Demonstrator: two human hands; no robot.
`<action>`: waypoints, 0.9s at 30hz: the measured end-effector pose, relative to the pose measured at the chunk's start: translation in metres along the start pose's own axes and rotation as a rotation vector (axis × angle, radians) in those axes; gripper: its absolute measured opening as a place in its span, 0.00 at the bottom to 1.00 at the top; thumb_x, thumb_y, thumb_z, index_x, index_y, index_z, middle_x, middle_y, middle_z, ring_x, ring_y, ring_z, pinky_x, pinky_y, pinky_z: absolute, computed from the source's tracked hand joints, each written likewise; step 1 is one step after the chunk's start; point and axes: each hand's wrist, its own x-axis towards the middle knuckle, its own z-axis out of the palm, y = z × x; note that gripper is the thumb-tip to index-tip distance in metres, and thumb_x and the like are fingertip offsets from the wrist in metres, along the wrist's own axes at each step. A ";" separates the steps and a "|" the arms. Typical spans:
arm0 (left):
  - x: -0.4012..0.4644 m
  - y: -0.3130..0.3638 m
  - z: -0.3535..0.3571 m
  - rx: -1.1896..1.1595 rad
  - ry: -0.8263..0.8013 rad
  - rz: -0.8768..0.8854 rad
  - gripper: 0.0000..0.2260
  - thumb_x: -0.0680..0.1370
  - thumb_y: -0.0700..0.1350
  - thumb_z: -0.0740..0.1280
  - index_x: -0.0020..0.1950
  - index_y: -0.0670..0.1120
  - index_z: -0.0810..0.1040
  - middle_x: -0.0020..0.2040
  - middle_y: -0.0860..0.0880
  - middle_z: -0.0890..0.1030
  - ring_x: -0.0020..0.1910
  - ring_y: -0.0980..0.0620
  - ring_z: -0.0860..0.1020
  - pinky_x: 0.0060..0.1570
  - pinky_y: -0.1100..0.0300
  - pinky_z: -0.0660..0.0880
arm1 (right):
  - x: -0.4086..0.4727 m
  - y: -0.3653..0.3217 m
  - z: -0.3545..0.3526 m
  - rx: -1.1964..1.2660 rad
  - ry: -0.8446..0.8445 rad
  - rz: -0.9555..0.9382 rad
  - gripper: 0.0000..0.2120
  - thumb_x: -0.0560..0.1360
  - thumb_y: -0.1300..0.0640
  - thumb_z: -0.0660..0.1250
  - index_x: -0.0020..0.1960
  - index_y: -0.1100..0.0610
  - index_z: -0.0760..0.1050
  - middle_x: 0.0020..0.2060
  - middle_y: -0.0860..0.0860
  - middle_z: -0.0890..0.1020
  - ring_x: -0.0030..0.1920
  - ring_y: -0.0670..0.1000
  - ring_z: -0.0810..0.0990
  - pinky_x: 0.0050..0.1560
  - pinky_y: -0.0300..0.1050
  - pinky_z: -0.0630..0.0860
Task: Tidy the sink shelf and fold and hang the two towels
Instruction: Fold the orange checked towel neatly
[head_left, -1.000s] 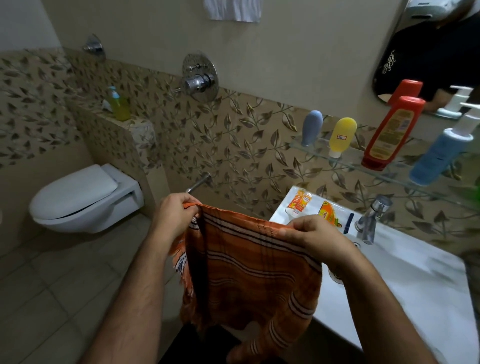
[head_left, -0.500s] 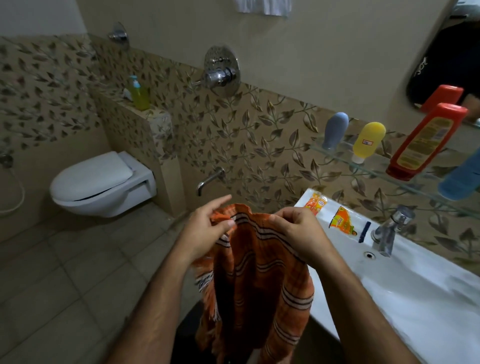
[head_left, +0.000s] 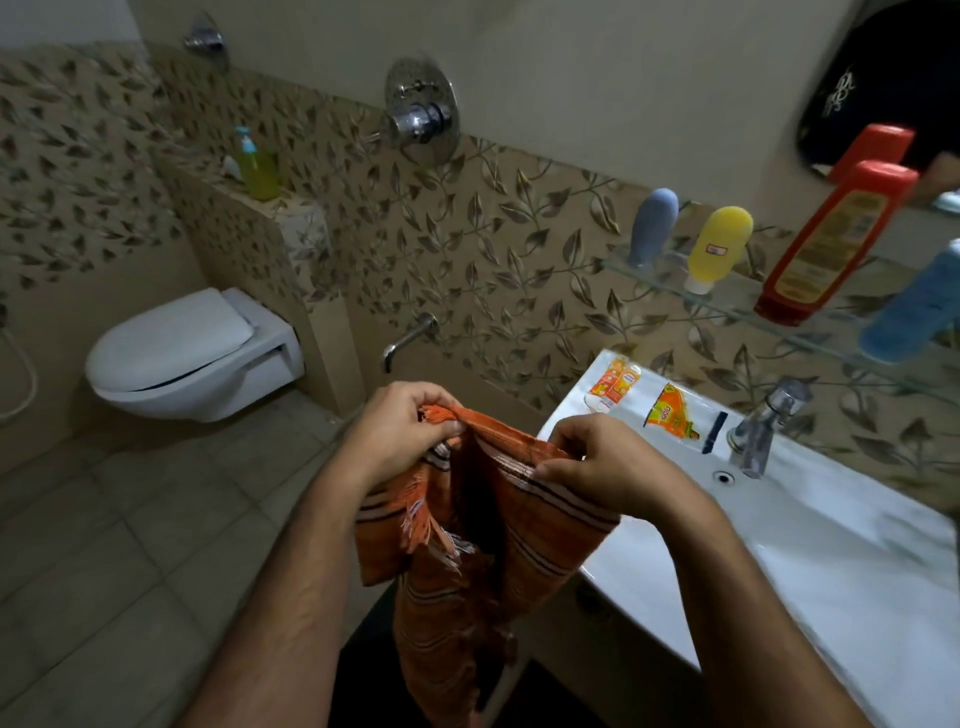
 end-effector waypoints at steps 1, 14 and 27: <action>0.001 -0.001 -0.002 0.005 0.003 -0.002 0.05 0.72 0.39 0.75 0.42 0.50 0.84 0.36 0.52 0.84 0.32 0.66 0.79 0.34 0.75 0.69 | -0.003 0.003 -0.004 0.008 0.001 0.017 0.09 0.73 0.48 0.72 0.43 0.54 0.79 0.40 0.52 0.83 0.43 0.51 0.81 0.46 0.51 0.78; 0.010 -0.013 -0.019 -0.114 0.040 -0.052 0.09 0.74 0.38 0.72 0.52 0.49 0.84 0.46 0.48 0.85 0.44 0.55 0.81 0.49 0.60 0.76 | -0.021 0.009 -0.007 0.702 -0.057 -0.070 0.13 0.76 0.64 0.69 0.59 0.53 0.75 0.32 0.56 0.76 0.33 0.52 0.76 0.28 0.40 0.72; 0.003 -0.064 -0.056 -0.421 0.401 -0.306 0.03 0.72 0.38 0.74 0.41 0.45 0.83 0.30 0.54 0.83 0.29 0.62 0.79 0.35 0.65 0.75 | -0.004 -0.063 0.030 1.223 0.083 -0.020 0.16 0.75 0.76 0.59 0.50 0.62 0.82 0.38 0.57 0.86 0.35 0.50 0.84 0.34 0.41 0.82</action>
